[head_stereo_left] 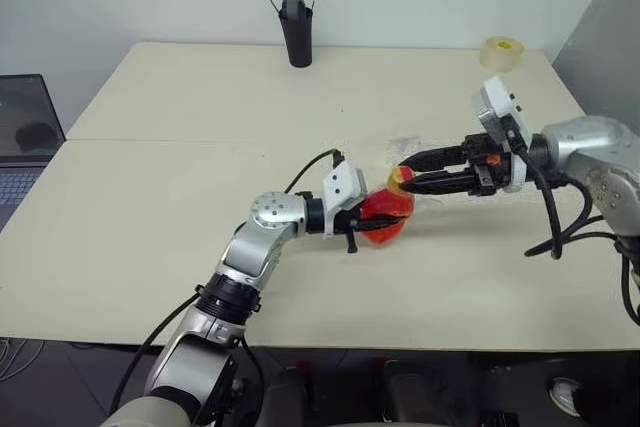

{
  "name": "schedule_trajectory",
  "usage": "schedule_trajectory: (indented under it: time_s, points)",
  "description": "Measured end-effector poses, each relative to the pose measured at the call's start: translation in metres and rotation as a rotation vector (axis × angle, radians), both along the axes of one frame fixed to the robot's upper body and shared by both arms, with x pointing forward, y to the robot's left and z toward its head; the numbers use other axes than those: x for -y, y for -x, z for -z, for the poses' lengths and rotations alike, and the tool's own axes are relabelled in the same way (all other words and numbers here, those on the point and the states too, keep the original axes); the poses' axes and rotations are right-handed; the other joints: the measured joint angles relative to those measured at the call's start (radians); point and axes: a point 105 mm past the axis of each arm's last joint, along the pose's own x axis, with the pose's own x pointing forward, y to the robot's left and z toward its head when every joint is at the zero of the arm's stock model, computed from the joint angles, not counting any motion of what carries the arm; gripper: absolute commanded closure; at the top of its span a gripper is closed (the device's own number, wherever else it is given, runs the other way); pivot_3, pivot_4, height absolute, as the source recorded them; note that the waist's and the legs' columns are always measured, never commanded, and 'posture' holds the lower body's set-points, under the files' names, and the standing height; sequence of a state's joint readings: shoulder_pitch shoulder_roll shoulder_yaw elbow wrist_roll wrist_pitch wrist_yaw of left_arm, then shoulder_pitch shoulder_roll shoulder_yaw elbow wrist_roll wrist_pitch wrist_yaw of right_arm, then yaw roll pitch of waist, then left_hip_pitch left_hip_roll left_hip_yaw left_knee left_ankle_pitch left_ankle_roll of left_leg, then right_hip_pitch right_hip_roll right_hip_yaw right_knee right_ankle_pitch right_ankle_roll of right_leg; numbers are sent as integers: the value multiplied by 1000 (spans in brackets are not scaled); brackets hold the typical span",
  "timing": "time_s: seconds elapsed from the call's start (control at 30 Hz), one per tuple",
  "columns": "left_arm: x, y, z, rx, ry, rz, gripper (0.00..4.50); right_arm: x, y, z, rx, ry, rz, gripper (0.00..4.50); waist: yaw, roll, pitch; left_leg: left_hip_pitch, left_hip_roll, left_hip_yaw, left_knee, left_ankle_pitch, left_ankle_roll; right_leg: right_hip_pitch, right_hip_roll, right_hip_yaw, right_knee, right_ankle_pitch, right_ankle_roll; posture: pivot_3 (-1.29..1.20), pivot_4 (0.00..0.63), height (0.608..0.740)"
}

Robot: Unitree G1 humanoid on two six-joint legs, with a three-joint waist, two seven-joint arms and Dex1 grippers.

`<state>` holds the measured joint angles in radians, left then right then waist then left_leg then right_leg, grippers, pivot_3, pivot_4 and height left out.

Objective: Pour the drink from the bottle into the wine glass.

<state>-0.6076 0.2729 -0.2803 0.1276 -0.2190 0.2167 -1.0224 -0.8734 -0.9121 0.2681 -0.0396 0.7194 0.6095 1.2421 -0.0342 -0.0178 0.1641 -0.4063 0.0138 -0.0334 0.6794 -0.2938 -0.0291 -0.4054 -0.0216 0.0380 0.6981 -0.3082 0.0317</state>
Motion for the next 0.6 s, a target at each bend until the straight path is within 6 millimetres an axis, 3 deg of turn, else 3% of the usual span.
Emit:
schedule_trajectory:
  time_s: [0.1,0.4,0.5,0.6]
  points:
    - [-4,-2,1,0,-13,-16,3625,-3,-4,1,3,8,15,3264,4,0,0,-1,-1,0,0,0,0,0,-1,1,0,0,0,0,150,740]
    - [-2,-3,-4,3,10,-9,3629,-8,22,-25,-24,-125,98,157,13,0,0,-4,-2,-5,1,0,-1,0,-7,-1,-1,0,0,0,150,740]
    - [2,-3,-7,11,20,9,3632,-8,33,-34,25,-176,157,0,14,0,0,-4,-3,-5,1,0,0,0,-6,-2,-1,0,0,0,150,740]
    - [6,-4,-8,7,35,19,3635,-7,30,-32,77,-227,319,0,12,0,0,-4,-2,-5,1,0,0,0,-6,-1,0,0,0,0,150,740]
